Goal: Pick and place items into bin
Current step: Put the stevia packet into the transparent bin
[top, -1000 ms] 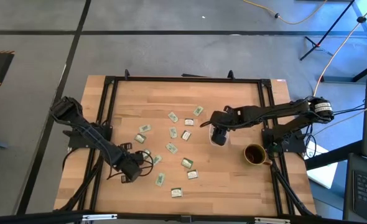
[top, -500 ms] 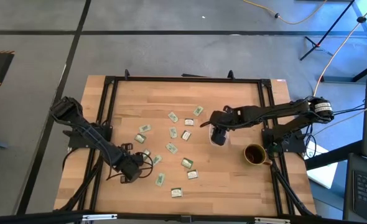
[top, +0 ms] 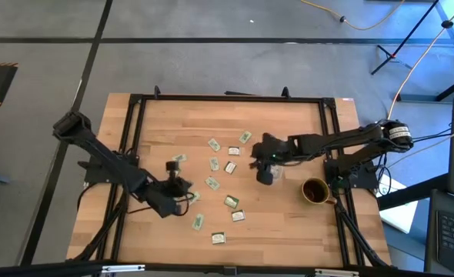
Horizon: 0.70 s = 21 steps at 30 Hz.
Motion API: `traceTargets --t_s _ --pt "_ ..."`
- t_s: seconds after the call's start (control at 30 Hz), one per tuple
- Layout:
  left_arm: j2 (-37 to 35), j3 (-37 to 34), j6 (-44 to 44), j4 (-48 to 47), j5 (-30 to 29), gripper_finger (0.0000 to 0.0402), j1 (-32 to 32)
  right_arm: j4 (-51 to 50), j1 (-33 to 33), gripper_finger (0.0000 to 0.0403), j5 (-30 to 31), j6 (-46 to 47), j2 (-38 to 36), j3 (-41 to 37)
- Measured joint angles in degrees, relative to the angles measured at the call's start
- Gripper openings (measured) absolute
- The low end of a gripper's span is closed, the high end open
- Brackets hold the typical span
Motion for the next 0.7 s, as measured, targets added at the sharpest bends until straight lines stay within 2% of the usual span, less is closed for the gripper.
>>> traceTargets --t_s 0.13,0.3,0.4,0.53,0.7 --pt "-0.1 0.0 18.8 15.6 -6.8 0.0002 3.7 12.0 1.5 0.0149 -2.4 -4.7 0.0 0.0" --pt "3.2 0.2 38.3 28.0 -8.9 0.0002 9.5 21.4 3.1 0.0149 -2.4 -8.8 0.0 0.0" --pt "6.4 0.1 46.6 36.8 -13.2 0.0002 12.5 23.4 3.7 0.0149 0.0 -8.7 0.0 0.0" --pt "10.6 0.1 56.6 50.4 -13.5 0.0002 15.0 23.5 4.1 0.0149 8.1 -8.6 0.0 0.0" --pt "14.2 0.1 63.6 64.5 -12.2 0.0002 16.9 24.4 4.0 0.0149 8.8 -7.1 0.0 0.0"
